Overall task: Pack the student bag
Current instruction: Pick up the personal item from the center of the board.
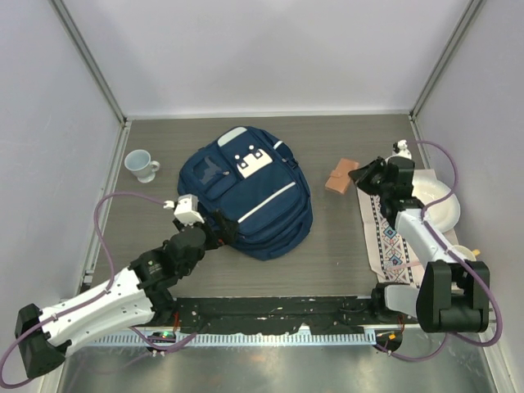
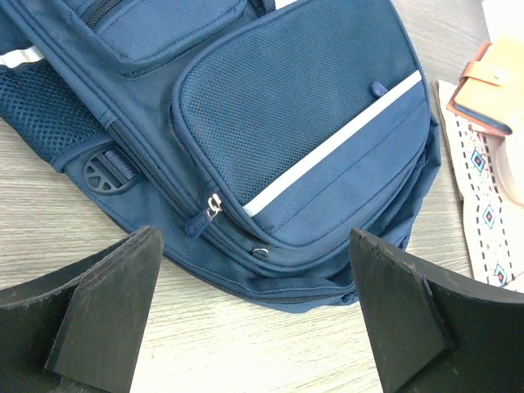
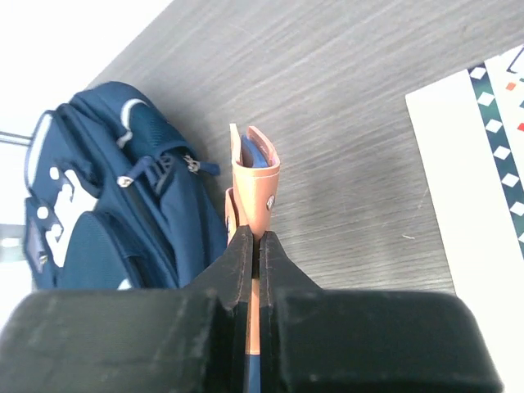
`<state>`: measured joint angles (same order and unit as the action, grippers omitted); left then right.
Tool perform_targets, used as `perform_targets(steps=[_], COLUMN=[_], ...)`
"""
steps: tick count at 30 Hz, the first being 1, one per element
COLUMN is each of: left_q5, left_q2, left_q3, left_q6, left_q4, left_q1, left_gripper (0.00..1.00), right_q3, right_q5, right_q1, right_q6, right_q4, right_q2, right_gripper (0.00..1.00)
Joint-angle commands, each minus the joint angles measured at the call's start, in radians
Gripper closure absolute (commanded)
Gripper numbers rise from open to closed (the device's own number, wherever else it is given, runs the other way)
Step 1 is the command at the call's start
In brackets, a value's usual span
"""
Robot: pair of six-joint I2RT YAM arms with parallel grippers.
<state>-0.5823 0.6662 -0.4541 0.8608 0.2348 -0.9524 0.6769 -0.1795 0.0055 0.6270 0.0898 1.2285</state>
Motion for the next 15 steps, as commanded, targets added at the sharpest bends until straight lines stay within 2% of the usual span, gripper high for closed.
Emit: perform_targets(steps=[1,6,8,10,12,13,15], left_q5=[-0.031,-0.010,-0.001,0.025,0.053,0.070,0.090], left_q2=[-0.053,-0.089,-0.088,-0.076,-0.065,-0.059,-0.060], left_q3=[0.022,0.049,0.054,0.048,0.043,0.038,0.046], left_q6=[0.006,-0.020,-0.034,-0.051,-0.080,-0.083,-0.089], left_q4=[-0.041,-0.121,-0.158,-0.176,-0.216,-0.230,-0.299], left_q1=[0.006,0.006,0.006,0.009,0.010,0.010,0.012], left_gripper=[0.00,0.00,0.00,0.00,0.00,0.01,0.00], right_q3=[0.069,0.038,0.049,0.090,0.162,0.171,0.168], right_q5=[-0.153,-0.412,-0.452,-0.506,-0.496,-0.482,-0.480], right_q1=[-0.022,-0.006,0.035,0.125,0.200,0.261,0.300], right_q6=[0.020,0.163,0.169,0.067,-0.001,-0.022,-0.007], right_q4=[-0.002,0.235,0.290,0.253,0.134,0.119,0.137], right_q2=[-0.057,-0.073,-0.064,-0.046,-0.011,-0.001,0.031], right_gripper=[0.99,0.99,0.99,0.99,0.99,0.99,0.99])
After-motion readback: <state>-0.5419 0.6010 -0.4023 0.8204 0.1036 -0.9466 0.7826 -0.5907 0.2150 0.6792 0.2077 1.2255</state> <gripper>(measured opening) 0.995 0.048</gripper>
